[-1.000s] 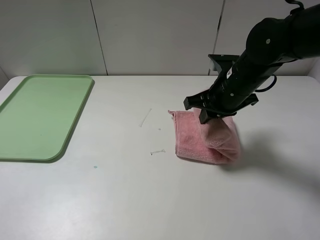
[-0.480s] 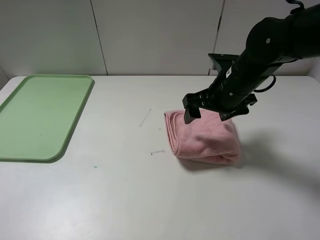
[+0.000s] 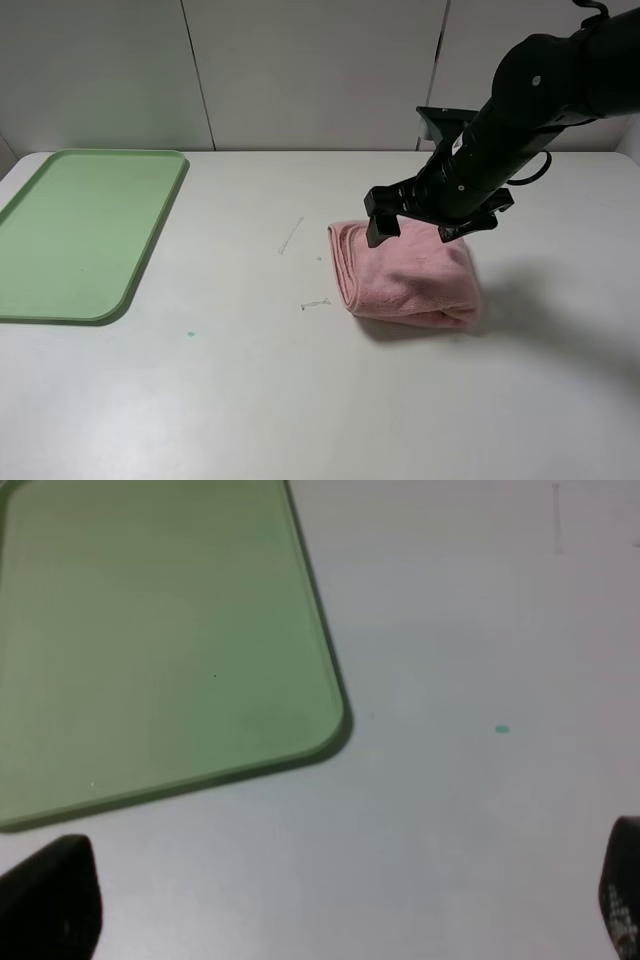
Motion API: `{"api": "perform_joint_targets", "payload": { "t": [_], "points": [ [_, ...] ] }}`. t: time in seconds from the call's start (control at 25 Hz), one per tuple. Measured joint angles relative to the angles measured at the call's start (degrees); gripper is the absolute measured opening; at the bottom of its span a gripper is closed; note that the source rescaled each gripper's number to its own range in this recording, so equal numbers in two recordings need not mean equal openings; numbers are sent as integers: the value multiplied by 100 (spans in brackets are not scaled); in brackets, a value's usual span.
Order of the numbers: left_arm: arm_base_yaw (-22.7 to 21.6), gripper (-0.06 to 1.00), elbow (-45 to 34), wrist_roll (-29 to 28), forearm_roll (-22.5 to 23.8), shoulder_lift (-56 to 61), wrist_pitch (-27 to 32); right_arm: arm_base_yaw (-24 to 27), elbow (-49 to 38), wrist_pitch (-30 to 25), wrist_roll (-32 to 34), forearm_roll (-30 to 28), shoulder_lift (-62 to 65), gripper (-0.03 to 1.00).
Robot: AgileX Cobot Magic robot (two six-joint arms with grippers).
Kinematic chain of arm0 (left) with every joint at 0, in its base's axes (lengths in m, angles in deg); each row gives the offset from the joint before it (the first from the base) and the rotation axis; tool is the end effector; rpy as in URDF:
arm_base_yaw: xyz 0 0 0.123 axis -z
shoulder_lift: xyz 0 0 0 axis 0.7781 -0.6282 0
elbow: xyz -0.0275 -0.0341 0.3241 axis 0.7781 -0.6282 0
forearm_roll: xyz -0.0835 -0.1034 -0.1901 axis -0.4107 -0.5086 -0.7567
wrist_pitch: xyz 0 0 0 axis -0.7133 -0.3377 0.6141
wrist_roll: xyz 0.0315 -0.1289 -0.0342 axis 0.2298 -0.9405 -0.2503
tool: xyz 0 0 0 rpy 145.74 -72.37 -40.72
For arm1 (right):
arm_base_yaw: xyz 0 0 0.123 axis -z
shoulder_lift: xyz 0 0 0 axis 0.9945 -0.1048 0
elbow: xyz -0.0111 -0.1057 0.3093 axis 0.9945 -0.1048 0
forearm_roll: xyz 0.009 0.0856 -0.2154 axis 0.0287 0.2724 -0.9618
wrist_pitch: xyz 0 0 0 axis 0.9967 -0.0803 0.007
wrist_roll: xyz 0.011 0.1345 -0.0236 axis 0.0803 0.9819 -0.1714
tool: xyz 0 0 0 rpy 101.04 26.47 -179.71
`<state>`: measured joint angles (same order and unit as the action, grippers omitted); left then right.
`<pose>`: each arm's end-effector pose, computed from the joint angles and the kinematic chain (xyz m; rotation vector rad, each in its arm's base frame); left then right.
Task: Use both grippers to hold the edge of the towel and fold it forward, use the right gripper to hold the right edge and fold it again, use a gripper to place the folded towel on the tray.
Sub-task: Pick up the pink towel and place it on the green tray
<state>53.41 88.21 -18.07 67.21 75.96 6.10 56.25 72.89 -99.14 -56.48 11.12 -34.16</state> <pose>-0.0244 -0.0047 0.2420 0.2433 2.0402 0.0384 0.2899 0.1673 0.1963 -0.3389 2.8129 0.3097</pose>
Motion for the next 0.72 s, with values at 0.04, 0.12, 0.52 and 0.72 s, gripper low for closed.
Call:
{"api": "perform_joint_targets", "payload": {
  "t": [0.04, 0.12, 0.52, 0.72],
  "points": [
    [0, 100, 0, 0, 0, 0, 0, 0, 0, 0, 0, 0, 0, 100],
    [0, 100, 0, 0, 0, 0, 0, 0, 0, 0, 0, 0, 0, 100],
    [0, 100, 0, 0, 0, 0, 0, 0, 0, 148, 0, 0, 0, 100],
    [0, 100, 0, 0, 0, 0, 0, 0, 0, 136, 0, 27, 0, 100]
  ]
}}
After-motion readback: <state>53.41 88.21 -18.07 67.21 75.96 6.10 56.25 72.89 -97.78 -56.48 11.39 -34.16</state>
